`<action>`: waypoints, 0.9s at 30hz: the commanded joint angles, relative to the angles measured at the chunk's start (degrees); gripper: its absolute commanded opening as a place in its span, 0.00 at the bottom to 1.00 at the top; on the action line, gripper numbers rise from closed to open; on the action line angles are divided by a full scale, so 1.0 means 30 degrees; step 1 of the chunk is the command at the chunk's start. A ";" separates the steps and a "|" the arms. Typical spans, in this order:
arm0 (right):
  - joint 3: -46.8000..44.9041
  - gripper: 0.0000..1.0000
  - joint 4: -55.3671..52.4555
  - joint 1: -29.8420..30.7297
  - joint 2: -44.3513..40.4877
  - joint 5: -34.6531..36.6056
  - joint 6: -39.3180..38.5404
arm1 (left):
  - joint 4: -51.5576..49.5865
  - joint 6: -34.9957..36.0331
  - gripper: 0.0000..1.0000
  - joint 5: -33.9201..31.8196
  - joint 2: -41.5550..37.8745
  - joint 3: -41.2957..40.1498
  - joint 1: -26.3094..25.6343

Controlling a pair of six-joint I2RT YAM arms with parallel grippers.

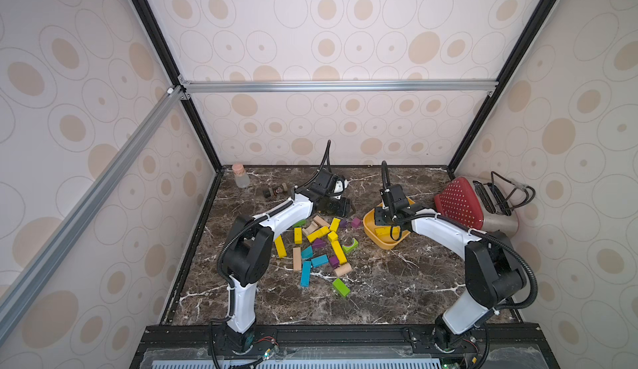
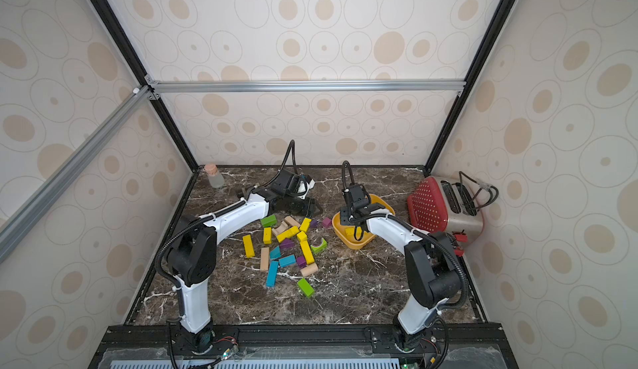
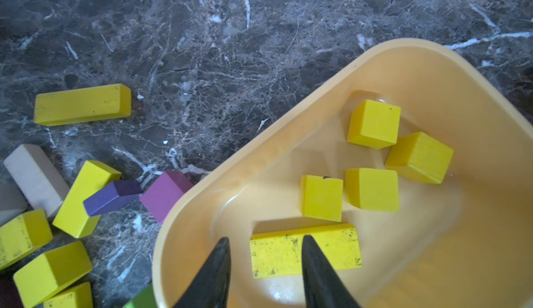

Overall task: Pick out the yellow building blocks
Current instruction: Pick up the building block from the center of the board.

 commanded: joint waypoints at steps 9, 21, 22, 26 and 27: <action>0.0635 0.43 0.0135 0.1687 -0.0916 -0.0356 0.0430 | -0.1362 0.0984 0.57 -0.1316 -0.2116 -0.0785 -0.0048; 0.2596 0.44 -0.0740 0.4458 0.0308 -0.2304 0.0146 | -0.2231 0.1577 0.59 -0.3980 -0.6690 -0.5018 0.0212; 0.2756 0.44 -0.0991 0.4719 0.0494 -0.2412 0.0031 | -0.2353 0.1623 0.59 -0.4094 -0.7136 -0.5445 0.0334; 0.3058 0.44 -0.1713 0.5384 0.1168 -0.2923 0.0092 | -0.2804 0.1783 0.59 -0.3996 -0.8785 -0.7096 0.0675; 0.3231 0.44 -0.2032 0.5565 0.1393 -0.3017 0.0153 | -0.2890 0.1841 0.59 -0.4029 -0.9272 -0.7632 0.0783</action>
